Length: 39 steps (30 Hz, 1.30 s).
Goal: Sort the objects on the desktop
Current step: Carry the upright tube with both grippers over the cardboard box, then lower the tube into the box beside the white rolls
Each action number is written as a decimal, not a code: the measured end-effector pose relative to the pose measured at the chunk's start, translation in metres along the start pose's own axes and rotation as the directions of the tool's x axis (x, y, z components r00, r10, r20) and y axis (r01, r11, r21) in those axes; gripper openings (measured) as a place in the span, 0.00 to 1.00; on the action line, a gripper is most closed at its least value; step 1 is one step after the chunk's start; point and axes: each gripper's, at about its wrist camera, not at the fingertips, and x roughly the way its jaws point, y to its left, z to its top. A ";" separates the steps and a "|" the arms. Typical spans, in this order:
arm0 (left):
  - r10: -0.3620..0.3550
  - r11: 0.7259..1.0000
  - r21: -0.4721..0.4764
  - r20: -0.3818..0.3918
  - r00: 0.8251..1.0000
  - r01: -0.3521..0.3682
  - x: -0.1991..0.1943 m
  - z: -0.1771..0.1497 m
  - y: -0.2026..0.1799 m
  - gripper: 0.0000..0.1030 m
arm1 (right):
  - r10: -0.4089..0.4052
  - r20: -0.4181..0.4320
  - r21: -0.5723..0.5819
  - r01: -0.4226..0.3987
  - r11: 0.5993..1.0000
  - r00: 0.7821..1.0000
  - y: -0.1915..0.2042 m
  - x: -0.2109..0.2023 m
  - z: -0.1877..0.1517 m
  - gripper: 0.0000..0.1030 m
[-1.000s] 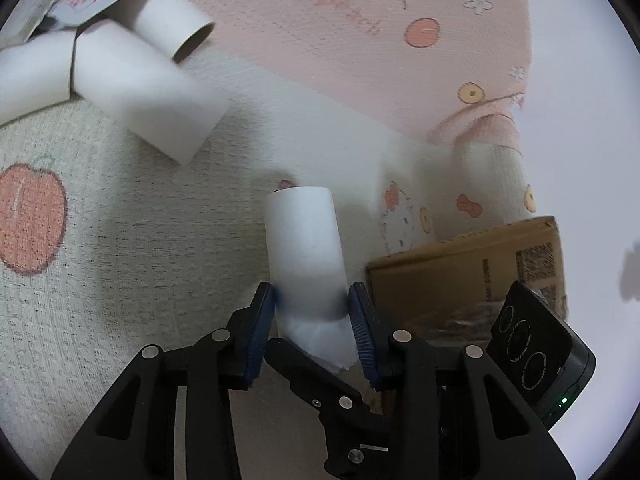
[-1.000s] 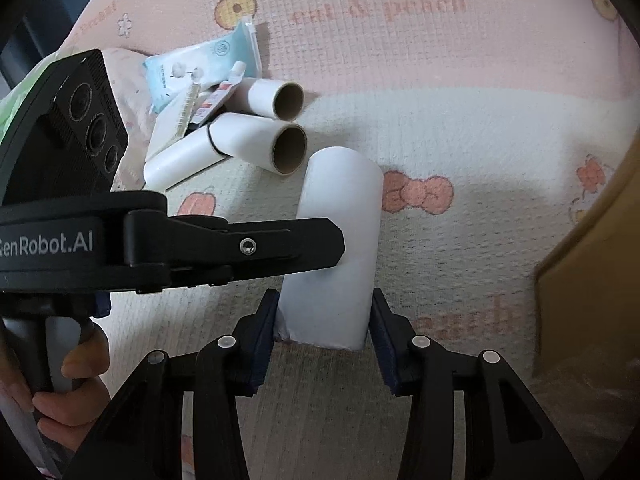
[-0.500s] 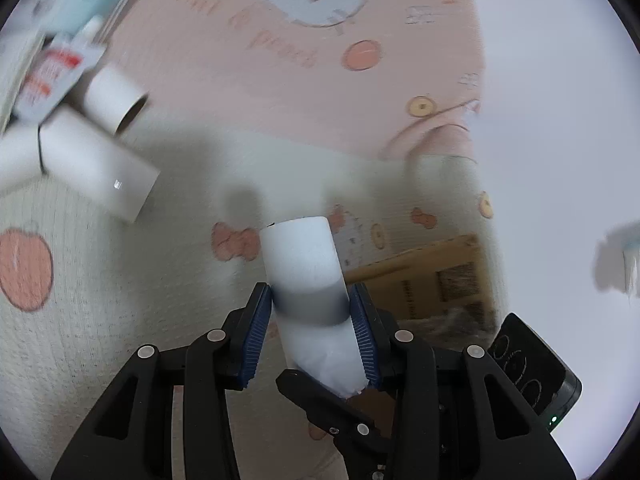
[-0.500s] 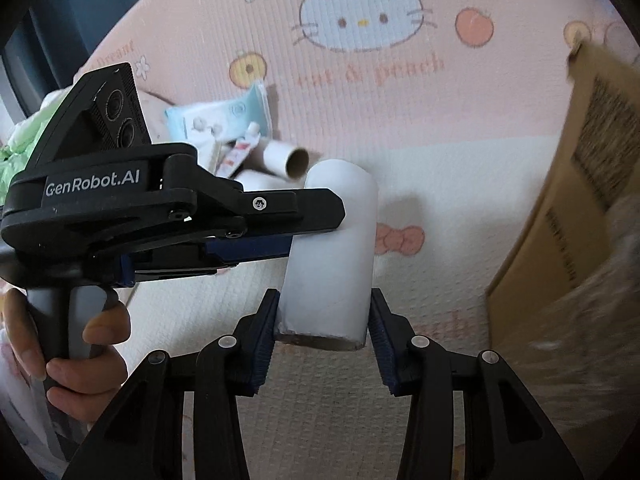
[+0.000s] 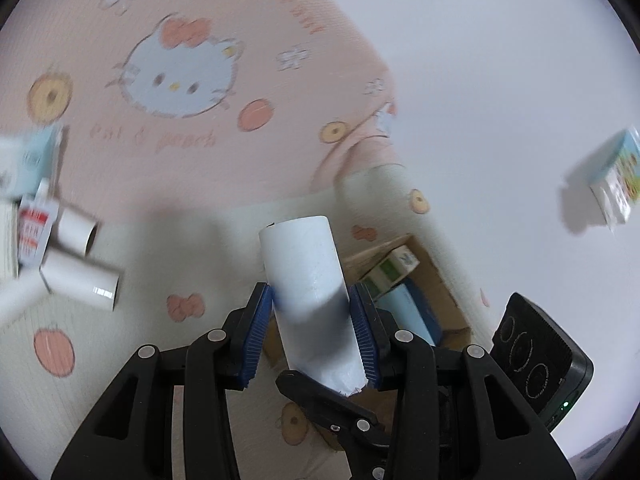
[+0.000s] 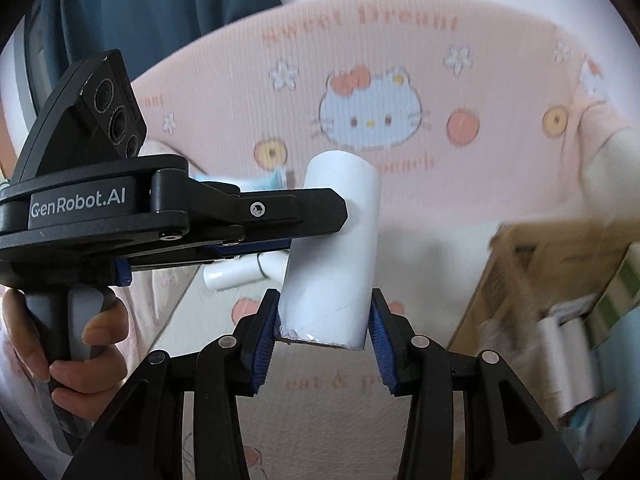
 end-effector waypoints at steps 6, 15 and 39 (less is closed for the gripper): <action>-0.004 0.994 0.110 -0.043 0.999 0.008 0.010 0.019 -0.037 0.42 | -0.068 0.007 -0.038 0.068 0.997 0.998 -0.007 -0.018 0.015 0.40; -0.030 0.987 0.152 -0.154 0.988 0.054 0.044 0.040 -0.095 0.42 | -0.094 -0.008 0.031 0.094 0.995 0.996 -0.056 -0.052 0.029 0.40; 0.030 0.999 0.048 -0.449 0.893 -0.009 0.171 0.025 -0.124 0.45 | -0.133 -0.266 0.025 0.144 0.989 0.955 -0.159 -0.050 0.026 0.40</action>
